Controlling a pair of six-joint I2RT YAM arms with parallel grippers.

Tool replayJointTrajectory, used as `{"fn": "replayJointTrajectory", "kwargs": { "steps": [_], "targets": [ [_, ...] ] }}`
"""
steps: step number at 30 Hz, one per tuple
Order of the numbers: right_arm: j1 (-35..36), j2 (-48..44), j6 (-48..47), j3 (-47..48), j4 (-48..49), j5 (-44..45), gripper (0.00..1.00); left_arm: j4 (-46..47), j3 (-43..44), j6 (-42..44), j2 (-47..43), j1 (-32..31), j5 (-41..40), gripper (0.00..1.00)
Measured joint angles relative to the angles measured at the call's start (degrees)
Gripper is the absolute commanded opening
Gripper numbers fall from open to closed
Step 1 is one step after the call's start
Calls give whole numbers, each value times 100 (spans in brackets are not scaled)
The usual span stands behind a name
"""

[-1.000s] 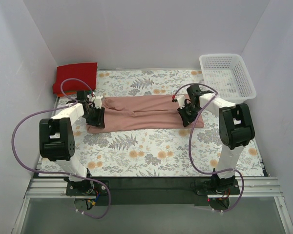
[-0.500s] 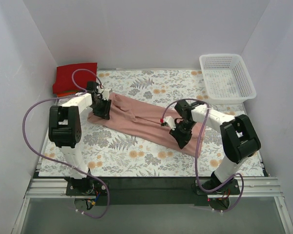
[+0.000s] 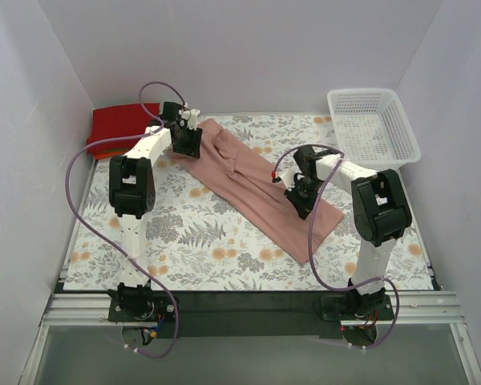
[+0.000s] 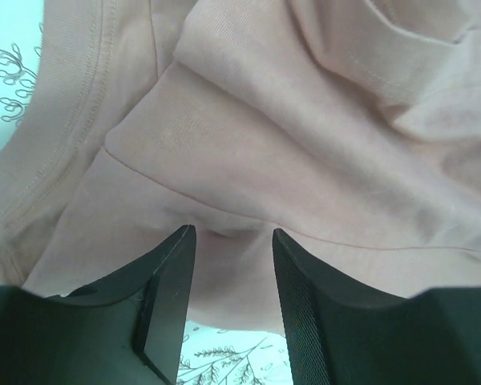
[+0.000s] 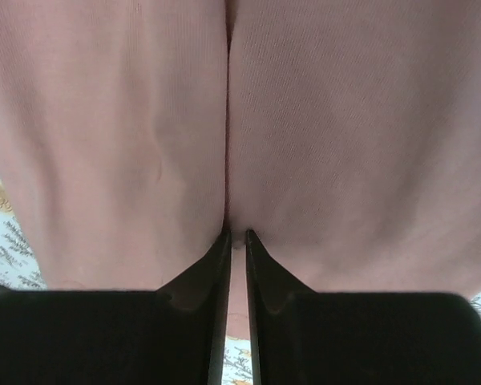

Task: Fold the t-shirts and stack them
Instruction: Fold the tshirt

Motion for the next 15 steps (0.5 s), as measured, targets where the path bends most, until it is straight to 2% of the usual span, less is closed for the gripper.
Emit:
{"fn": "replayJointTrajectory", "kwargs": {
  "steps": [3, 7, 11, 15],
  "targets": [
    [138, 20, 26, -57, 48, 127, 15, 22, -96, -105, -184, 26, 116, 43],
    [632, -262, -7, -439, 179, 227, 14, 101, -855, -232, -822, 42, 289, 43],
    [1624, -544, -24, -828, 162, 15, 13, 125, -1641, -387, -1537, 81, 549, 43],
    [2949, -529, 55, -872, 50, -737, 19, 153, -2046, -514, -2011, 85, 750, 43]
  ]
}}
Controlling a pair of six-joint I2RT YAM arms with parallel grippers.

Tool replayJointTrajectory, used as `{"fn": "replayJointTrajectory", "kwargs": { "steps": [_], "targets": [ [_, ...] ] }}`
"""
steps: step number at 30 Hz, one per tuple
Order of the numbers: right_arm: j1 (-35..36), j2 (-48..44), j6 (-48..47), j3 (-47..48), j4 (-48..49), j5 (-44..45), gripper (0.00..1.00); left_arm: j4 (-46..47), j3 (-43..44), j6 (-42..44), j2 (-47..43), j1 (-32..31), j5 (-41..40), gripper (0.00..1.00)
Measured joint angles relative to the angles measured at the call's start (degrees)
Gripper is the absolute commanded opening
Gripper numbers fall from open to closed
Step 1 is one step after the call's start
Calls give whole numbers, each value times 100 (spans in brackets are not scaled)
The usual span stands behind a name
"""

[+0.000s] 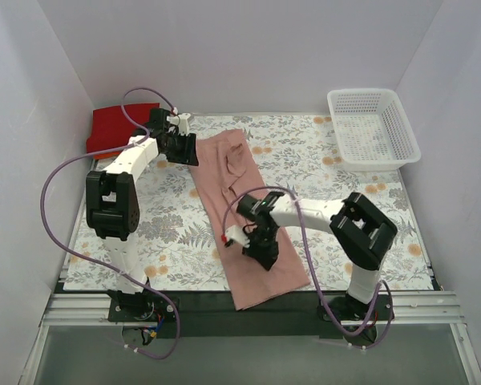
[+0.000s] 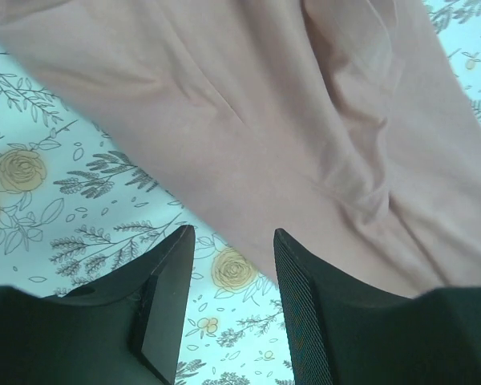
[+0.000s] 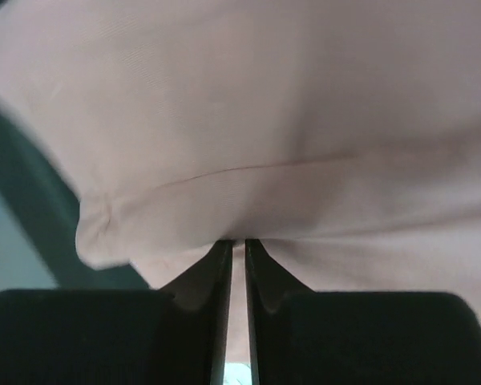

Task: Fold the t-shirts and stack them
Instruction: Fold the tshirt

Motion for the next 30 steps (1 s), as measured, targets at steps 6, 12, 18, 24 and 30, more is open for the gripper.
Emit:
{"fn": "replayJointTrajectory", "kwargs": {
  "steps": [6, 12, 18, 24, 30],
  "targets": [
    [1506, 240, 96, 922, -251, -1298, 20, 20, -273, -37, -153, -9, 299, 43],
    [162, 181, 306, 1578, -203, -1829, 22, 9, -671, -28, -153, -164, 461, 41],
    [-1001, 367, 748, 1480, 227, -1510, 18, 149, -752, -122, -125, -553, 544, 40],
    [-791, 667, 920, 839, 695, -1425, 16, 278, -669, -210, 170, -697, 479, 39],
    [-516, 667, 1062, 291, 1128, -1781, 16, 164, -264, -278, 772, -662, 450, 38]
  ]
}}
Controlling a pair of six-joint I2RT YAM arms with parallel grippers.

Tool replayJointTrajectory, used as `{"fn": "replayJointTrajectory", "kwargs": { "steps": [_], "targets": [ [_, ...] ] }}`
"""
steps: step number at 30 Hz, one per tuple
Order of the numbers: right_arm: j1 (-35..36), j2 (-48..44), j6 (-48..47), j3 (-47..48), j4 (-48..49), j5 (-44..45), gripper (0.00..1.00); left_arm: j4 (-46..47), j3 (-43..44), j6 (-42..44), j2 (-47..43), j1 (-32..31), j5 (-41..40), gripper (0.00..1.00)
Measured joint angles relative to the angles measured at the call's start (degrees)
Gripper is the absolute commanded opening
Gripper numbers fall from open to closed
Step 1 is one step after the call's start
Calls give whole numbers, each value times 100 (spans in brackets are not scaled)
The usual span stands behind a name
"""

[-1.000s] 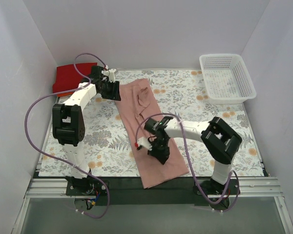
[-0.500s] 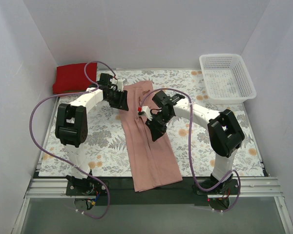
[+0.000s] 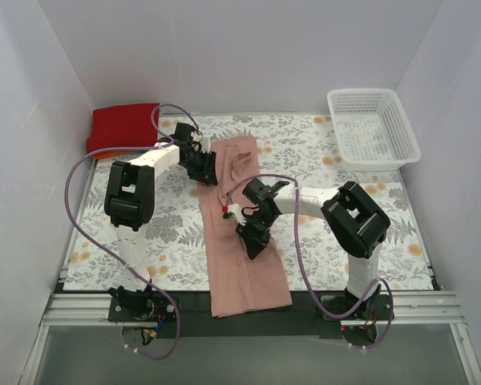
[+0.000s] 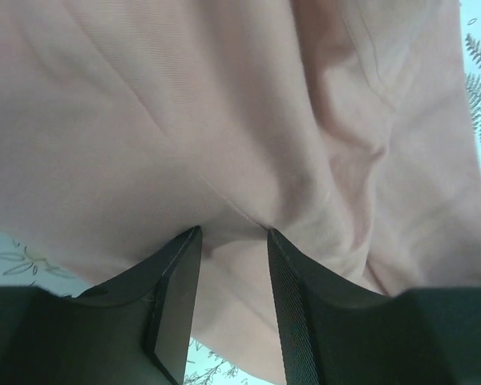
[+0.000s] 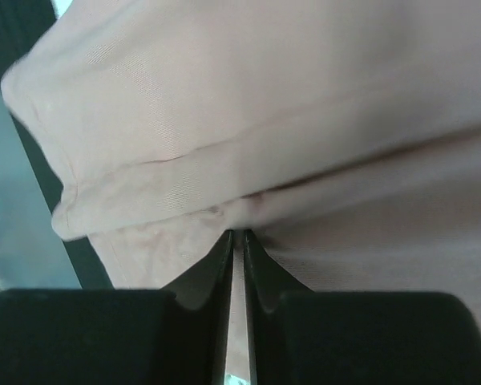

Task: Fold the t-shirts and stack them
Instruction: Fold the tshirt

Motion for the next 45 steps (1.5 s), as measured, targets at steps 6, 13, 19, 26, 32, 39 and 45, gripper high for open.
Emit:
{"fn": "replayJointTrajectory", "kwargs": {
  "steps": [6, 13, 19, 26, 32, 39, 45],
  "targets": [
    [1062, -122, -26, -98, 501, -227, 20, -236, 413, -7, 295, -11, 422, 42],
    [-496, -551, 170, 514, 24, -782, 34, 319, -282, 42, -350, 192, 874, 48],
    [-2518, -498, 518, 2197, 155, -476, 31, 1220, -1390, 133, -1996, 369, 1073, 50],
    [-2684, 1091, 1128, 4046, 256, -20, 28, 2358, -1821, 599, -2538, -664, 748, 48],
    [-2669, 2328, 1698, 4645, 254, 393, 30, 2708, -2280, 1217, -2476, -1281, 286, 48],
    [-2682, 2568, 2159, 4664, 378, 706, 31, 2914, -2354, 1751, -2140, -1635, -31, 48],
    [-2697, 2568, 2365, 4669, 608, 726, 31, 2962, -2350, 1965, -1773, -1720, -299, 50]
  ]
}}
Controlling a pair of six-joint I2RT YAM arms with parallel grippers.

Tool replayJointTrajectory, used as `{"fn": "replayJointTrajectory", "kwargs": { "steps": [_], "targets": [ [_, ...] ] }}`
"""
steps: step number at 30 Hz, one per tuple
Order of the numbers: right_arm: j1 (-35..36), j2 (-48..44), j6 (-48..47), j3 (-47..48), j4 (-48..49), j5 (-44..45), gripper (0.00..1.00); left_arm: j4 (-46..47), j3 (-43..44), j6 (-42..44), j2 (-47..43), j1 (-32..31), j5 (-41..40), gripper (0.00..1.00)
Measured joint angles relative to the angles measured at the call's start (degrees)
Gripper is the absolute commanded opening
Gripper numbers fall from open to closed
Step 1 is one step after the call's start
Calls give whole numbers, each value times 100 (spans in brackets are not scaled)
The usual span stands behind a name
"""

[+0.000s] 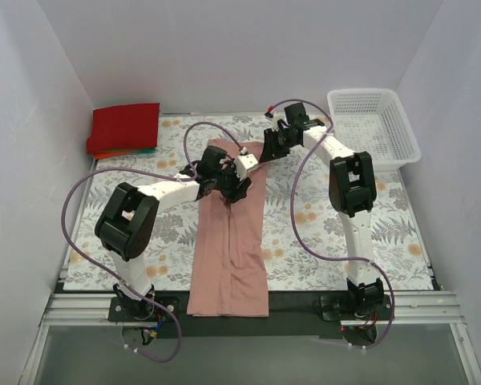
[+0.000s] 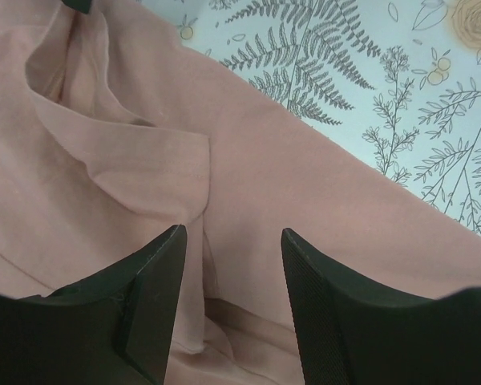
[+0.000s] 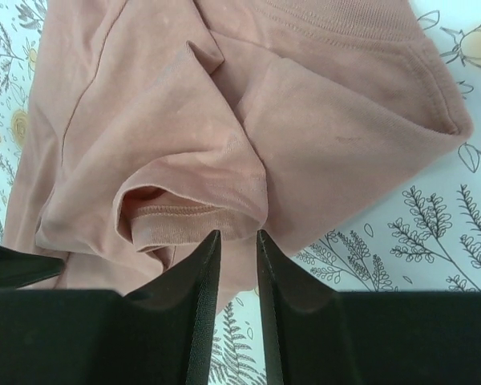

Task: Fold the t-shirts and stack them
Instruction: Fold the tshirt

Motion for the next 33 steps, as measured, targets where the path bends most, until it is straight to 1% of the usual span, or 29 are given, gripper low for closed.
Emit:
{"fn": "replayJointTrajectory", "kwargs": {
  "steps": [8, 11, 17, 20, 21, 22, 24, 26, 29, 30, 33],
  "targets": [
    [-11, 151, 155, 44, 199, -70, 31, 22, 234, 122, 439, -229, -317, 49],
    [-22, 219, 173, 44, 216, -87, 29, 42, 350, 131, 549, -282, -387, 48],
    [-26, 306, 232, 44, 258, -92, 22, 155, 660, 125, 883, -339, -570, 45],
    [-26, 308, 278, 44, 278, -94, 16, 175, 769, 122, 1060, -339, -675, 43],
    [-26, 308, 293, 44, 297, -98, 11, 179, 796, 122, 1104, -339, -708, 43],
    [-26, 308, 302, 44, 321, -98, 9, 192, 817, 125, 1150, -339, -730, 43],
    [-26, 308, 326, 44, 365, -109, 4, 223, 848, 116, 1239, -339, -815, 41],
    [-26, 308, 339, 44, 391, -114, 1, 271, 857, 81, 1309, -339, -879, 39],
    [-26, 308, 352, 44, 398, -129, 1, 365, 863, 4, 1351, -339, -951, 34],
    [-26, 308, 354, 44, 404, -129, 1, 402, 870, -17, 1351, -339, -968, 30],
    [-26, 308, 356, 42, 428, -131, 1, 490, 870, -83, 1353, -339, -1012, 26]
  ]
}}
